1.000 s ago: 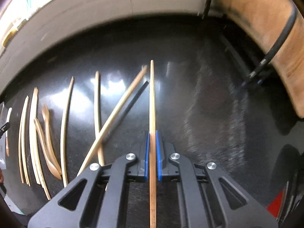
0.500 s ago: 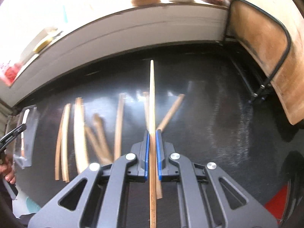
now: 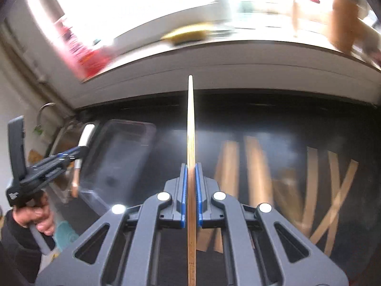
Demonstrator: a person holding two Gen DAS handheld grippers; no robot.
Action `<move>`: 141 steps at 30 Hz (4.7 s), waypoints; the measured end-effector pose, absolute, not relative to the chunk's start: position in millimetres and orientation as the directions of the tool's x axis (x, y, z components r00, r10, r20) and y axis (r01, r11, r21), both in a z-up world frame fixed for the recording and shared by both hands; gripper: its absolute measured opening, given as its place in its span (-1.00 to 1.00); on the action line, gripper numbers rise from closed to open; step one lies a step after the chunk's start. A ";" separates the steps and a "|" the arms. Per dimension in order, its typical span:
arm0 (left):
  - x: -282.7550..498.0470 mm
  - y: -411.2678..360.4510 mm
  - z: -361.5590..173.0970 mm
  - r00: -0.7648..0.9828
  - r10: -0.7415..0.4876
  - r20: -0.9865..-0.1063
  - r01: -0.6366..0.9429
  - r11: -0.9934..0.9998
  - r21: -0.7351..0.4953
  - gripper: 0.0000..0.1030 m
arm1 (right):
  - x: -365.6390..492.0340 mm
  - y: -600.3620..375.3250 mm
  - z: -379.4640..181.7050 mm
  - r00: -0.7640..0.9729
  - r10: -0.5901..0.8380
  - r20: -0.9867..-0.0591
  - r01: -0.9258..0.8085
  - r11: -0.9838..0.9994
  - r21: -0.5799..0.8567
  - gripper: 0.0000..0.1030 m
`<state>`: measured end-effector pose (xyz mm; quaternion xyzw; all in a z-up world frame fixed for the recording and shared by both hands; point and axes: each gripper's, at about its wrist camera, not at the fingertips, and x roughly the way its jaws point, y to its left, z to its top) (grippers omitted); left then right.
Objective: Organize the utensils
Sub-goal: 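Carry the spoon and chopstick into the clear tray and open both grippers, then move both open grippers back over the remaining chopsticks, then grasp a chopstick with the left gripper while the right gripper grasps another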
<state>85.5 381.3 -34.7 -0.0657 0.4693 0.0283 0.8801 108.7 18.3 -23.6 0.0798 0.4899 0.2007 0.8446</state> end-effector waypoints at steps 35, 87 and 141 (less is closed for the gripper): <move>123.9 487.0 -115.8 0.427 -0.133 -0.894 -0.154 0.964 -0.217 0.13 | 169.1 234.1 -119.9 0.205 0.434 -0.877 -0.136 0.900 0.413 0.66; 73.3 163.6 -170.5 0.411 0.038 -0.911 0.068 0.995 0.072 0.87 | 36.8 -288.0 -162.6 0.345 0.082 -0.935 0.193 0.969 0.156 0.69; 102.0 169.9 -111.5 0.439 -0.109 -0.892 0.051 0.994 -0.096 -0.89 | 57.1 -224.7 -133.0 0.388 0.040 -0.921 0.183 0.976 0.119 -0.84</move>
